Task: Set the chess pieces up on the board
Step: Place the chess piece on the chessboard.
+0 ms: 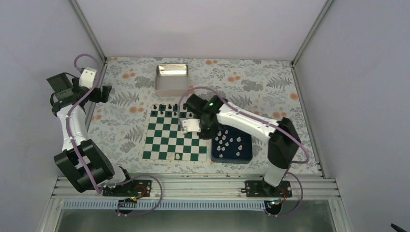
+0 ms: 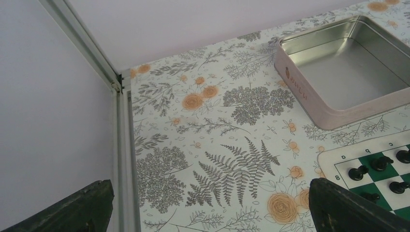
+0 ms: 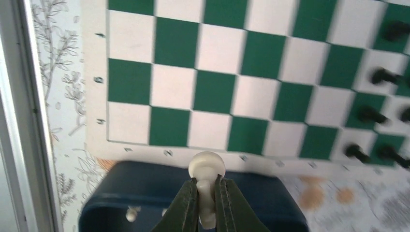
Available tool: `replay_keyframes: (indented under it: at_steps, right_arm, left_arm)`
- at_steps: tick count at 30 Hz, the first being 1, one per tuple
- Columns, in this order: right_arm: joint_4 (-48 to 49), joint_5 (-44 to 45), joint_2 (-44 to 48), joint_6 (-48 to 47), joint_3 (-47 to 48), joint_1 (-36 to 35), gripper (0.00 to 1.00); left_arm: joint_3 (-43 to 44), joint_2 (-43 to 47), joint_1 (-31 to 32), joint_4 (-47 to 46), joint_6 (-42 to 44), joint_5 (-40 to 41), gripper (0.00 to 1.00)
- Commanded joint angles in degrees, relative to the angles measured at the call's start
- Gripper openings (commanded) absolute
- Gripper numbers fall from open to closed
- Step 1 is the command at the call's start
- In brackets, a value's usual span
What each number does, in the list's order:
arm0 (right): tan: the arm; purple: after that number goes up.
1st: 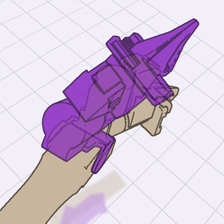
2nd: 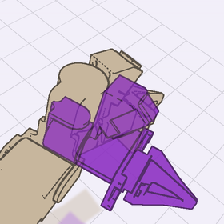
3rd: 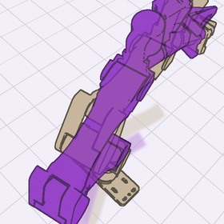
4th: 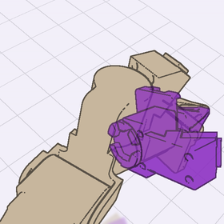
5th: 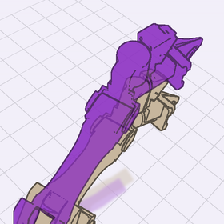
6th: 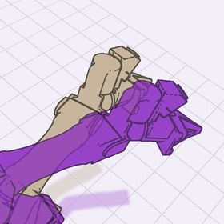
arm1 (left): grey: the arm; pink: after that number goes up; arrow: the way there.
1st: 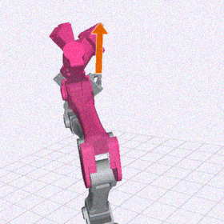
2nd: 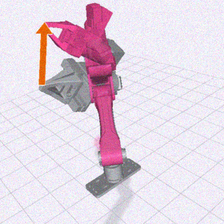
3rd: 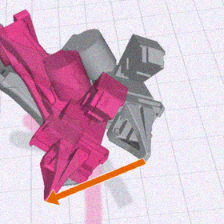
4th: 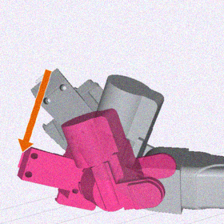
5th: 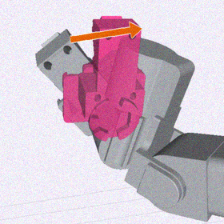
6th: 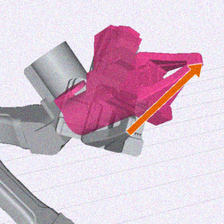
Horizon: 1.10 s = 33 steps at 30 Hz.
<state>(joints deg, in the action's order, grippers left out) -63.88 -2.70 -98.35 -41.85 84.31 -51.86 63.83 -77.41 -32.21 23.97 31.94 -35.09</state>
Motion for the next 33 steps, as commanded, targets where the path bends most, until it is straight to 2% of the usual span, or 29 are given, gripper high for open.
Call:
replay_keyframes:
  at_steps: [1,13,33]
  right_arm:
    - [-0.1,-0.6,-5.6,0.9,1.7,-5.2,0.06]
    - [5.2,-5.1,-10.9,1.2,-2.6,-10.8,0.06]
    - [5.2,-5.1,-14.2,0.9,-5.3,-12.1,0.06]
  left_arm:
    - [0.1,1.0,0.3,0.1,0.5,-0.8,1.0]
    - [0.0,0.7,0.6,0.0,0.5,-0.9,1.0]
    - [0.2,0.1,0.8,0.0,1.0,-0.7,1.0]
